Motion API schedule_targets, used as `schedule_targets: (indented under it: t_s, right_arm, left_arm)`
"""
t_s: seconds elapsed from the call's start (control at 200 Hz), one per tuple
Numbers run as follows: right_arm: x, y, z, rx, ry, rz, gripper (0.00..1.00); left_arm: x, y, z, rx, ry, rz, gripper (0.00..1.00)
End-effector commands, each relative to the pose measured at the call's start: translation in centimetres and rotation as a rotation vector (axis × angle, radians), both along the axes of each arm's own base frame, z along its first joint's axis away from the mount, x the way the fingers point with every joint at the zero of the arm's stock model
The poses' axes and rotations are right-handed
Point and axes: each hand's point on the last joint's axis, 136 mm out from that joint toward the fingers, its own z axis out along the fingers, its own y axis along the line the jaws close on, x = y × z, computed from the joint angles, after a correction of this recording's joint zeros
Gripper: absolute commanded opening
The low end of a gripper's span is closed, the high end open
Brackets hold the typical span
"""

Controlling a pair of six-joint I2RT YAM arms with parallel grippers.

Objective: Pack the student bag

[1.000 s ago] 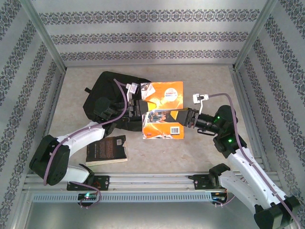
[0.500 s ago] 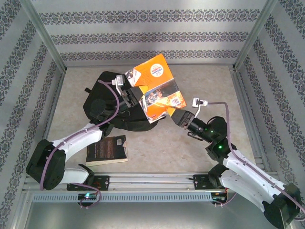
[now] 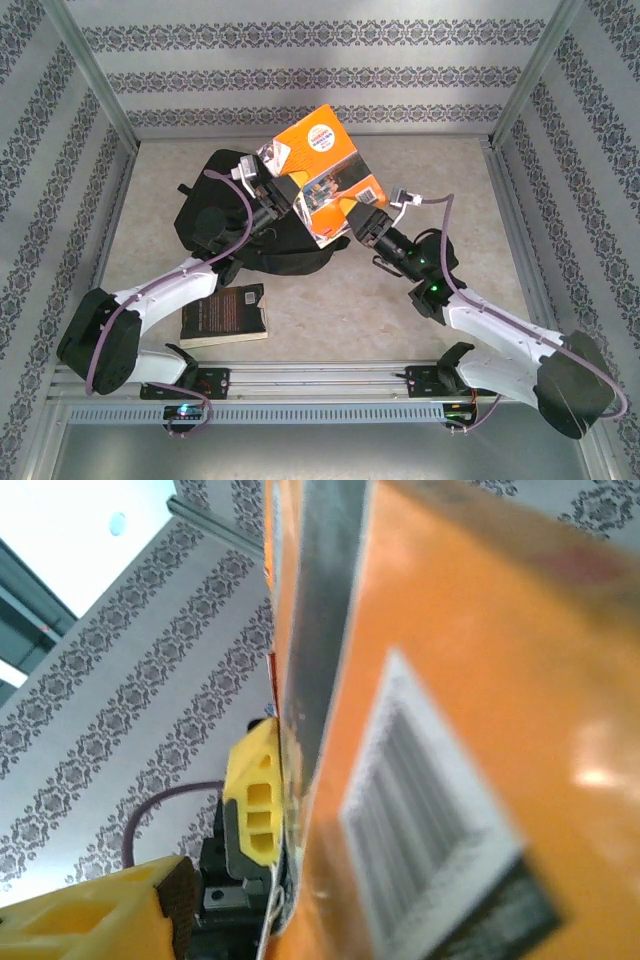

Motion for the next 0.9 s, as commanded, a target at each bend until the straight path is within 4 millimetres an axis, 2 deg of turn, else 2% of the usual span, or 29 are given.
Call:
schedule_targets:
  t_s: [0.0,0.115,0.25,0.295,0.32,0.42,0.48,0.525,0.605,0.625,0.64,0.734,0.829,0.894]
  right_arm:
    - [-1.6,0.7,4.5,0.096,-0.138,0.042,0.55]
    - [-0.9,0.2,3.5,0.084,-0.121,-0.015,0.37]
    - [-0.1,-0.9,2.2,0.050,-0.087,-0.094,0.00]
    - [0.1,-1.2,1.9,0.042,-0.079,-0.109,0.00]
    - [0.1,-1.4,1.7,0.039,-0.075,-0.117,0.00]
    - [0.5,-2.8,0.8,-0.014,-0.056,-0.167,0.00]
    - [0.8,-3.8,-0.4,-0.104,-0.020,-0.210,0.00]
    - [1.0,-5.0,-1.9,-0.199,0.033,-0.263,0.00]
    - [0.8,-7.6,-4.2,-0.414,0.109,-0.373,0.00]
    - [0.7,-8.2,-4.8,-0.469,0.122,-0.396,0.00]
    - [0.6,-8.7,-5.3,-0.507,0.135,-0.414,0.00]
    - [0.1,-12.1,-7.9,-0.697,0.225,-0.520,0.00]
    - [-0.4,-14.5,-9.8,-0.787,0.282,-0.579,0.00]
    - [-0.7,-15.3,-10.7,-0.789,0.299,-0.585,0.00]
  left_arm:
    - [-1.1,0.1,2.3,-0.026,-0.077,0.012,0.00]
    - [-0.9,0.1,1.6,-0.008,-0.060,0.023,0.00]
    - [-0.6,-0.3,0.7,0.001,-0.037,0.013,0.00]
    - [-0.5,-0.4,0.3,0.009,-0.026,0.011,0.00]
    - [-0.4,-0.5,0.1,0.017,-0.021,0.011,0.04]
    - [-0.1,-0.7,-1.4,0.102,0.003,0.032,0.38]
    - [0.0,-1.2,-3.0,0.211,0.024,0.035,0.50]
    - [0.3,-1.5,-4.7,0.328,0.052,0.042,0.54]
    - [0.7,-1.8,-8.4,0.584,0.107,0.050,0.56]
    - [0.8,-1.8,-8.5,0.645,0.083,0.061,0.56]
    - [0.9,-1.7,-9.7,0.699,0.116,0.059,0.57]
    - [1.3,-1.7,-13.0,1.020,0.139,0.073,0.60]
    - [1.9,-2.1,-16.4,1.336,0.140,0.057,0.66]
    - [2.4,-2.9,-18.1,1.463,0.150,0.028,0.69]
